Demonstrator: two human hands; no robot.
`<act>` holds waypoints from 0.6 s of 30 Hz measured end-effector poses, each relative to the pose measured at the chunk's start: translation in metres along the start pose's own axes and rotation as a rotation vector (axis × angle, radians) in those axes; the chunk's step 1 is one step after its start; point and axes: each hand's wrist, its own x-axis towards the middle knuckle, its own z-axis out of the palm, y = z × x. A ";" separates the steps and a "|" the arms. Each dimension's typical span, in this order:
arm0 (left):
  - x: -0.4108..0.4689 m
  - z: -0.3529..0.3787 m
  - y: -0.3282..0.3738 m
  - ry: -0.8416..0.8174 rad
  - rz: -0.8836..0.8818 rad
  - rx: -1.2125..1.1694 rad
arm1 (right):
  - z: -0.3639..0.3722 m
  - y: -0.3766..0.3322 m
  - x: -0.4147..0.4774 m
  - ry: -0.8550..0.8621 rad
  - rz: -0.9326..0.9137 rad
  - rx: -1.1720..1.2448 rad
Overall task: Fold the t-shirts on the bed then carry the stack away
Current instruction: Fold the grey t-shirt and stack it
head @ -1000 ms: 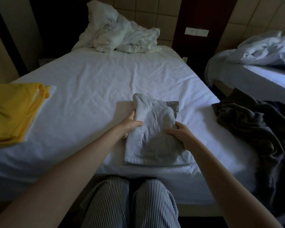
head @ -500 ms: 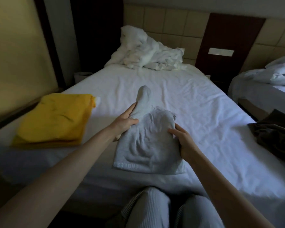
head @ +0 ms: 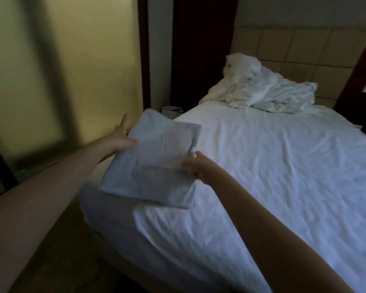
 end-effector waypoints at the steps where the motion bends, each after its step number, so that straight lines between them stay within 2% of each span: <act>1: 0.007 -0.006 -0.010 0.040 -0.076 0.196 | 0.008 0.004 0.006 -0.035 0.078 -0.155; 2: 0.014 -0.008 -0.018 0.090 -0.106 0.355 | 0.014 0.009 0.012 -0.028 0.108 -0.339; 4: 0.022 0.003 -0.022 0.147 0.002 0.487 | 0.027 0.011 0.018 0.065 0.001 -0.621; 6: 0.027 0.030 -0.027 0.110 0.127 0.535 | 0.045 0.011 0.016 0.147 -0.180 -0.759; 9: 0.026 0.082 -0.054 0.046 0.068 0.743 | 0.071 0.045 0.017 0.069 -0.244 -0.917; 11: 0.025 0.101 -0.067 0.046 0.033 0.786 | 0.079 0.081 0.020 0.022 -0.217 -0.930; 13: 0.030 0.105 -0.072 0.057 0.045 0.779 | 0.079 0.104 0.025 0.048 -0.236 -0.866; 18: 0.040 0.098 -0.074 -0.050 0.035 0.802 | 0.081 0.110 0.029 0.110 -0.301 -0.822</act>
